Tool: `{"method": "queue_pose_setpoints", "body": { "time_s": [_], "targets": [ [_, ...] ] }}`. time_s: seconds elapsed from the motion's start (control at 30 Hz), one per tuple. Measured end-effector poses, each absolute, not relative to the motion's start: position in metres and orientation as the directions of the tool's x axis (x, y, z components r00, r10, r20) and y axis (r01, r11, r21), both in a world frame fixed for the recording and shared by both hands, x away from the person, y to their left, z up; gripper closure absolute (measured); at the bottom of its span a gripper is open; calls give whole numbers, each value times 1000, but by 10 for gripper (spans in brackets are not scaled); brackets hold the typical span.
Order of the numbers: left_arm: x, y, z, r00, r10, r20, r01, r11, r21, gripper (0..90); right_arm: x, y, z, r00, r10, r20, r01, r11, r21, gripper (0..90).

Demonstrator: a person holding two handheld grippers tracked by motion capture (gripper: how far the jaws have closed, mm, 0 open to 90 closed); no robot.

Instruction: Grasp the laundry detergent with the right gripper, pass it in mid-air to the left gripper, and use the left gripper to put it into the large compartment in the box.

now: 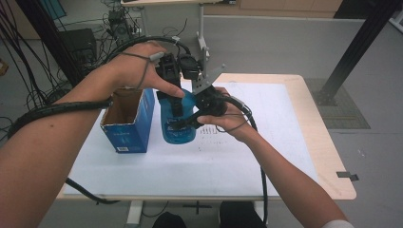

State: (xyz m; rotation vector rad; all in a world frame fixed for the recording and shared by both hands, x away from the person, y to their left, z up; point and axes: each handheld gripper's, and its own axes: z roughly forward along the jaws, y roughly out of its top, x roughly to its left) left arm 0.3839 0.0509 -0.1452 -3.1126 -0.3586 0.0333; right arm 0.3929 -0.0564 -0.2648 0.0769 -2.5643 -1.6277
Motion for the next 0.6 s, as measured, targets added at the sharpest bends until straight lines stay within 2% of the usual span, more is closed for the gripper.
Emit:
{"method": "queue_pose_setpoints", "body": {
  "time_s": [0.6],
  "targets": [
    [383, 51, -143, 971, 238, -30, 238, -971, -11, 374, 393, -59, -264, -992, -101, 80, 31, 417, 908, 418]
  ]
}}
